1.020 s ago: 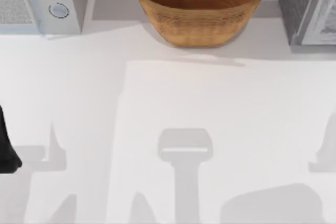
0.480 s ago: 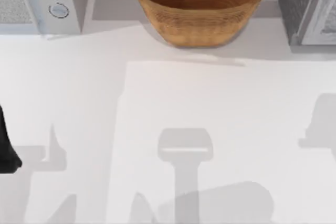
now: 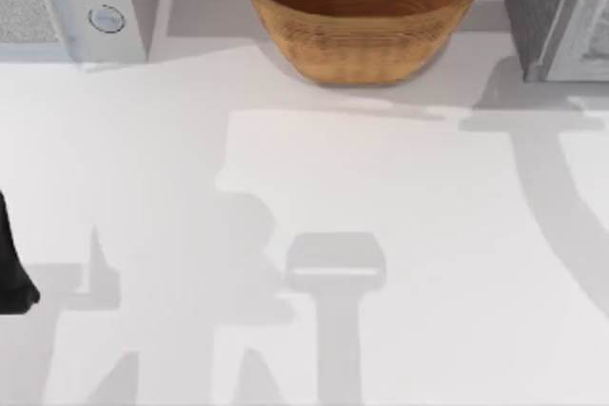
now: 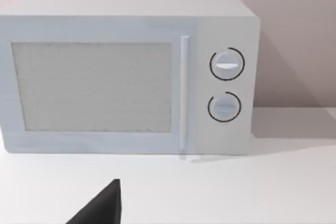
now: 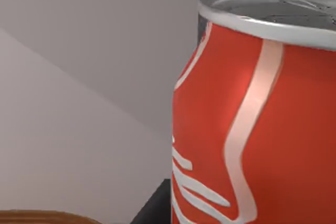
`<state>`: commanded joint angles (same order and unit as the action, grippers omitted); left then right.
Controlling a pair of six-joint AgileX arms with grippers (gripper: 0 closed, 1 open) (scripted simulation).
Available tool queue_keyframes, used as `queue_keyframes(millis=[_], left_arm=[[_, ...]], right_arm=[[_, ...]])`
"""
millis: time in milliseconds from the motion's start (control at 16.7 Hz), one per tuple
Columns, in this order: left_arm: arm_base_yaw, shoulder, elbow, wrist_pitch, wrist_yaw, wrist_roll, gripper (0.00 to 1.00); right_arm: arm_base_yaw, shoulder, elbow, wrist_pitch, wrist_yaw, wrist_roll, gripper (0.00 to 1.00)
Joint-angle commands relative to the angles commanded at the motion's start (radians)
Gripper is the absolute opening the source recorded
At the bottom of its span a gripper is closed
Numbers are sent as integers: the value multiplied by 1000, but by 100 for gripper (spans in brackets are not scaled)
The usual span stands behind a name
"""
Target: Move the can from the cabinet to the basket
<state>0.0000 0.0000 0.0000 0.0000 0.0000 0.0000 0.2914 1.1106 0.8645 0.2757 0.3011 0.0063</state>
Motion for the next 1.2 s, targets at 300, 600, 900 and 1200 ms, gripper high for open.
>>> queue_keyframes(millis=[300, 600, 900, 1200], left_arm=[[0, 0, 0, 0, 0, 0, 100], [0, 0, 0, 0, 0, 0, 100], [0, 0, 0, 0, 0, 0, 100], [0, 0, 0, 0, 0, 0, 100]], right_arm=[[127, 544, 394, 120, 138, 4, 0], [224, 952, 690, 214, 238, 9, 0], [267, 1115, 815, 256, 280, 12, 0], [262, 1119, 807, 254, 277, 14, 0]])
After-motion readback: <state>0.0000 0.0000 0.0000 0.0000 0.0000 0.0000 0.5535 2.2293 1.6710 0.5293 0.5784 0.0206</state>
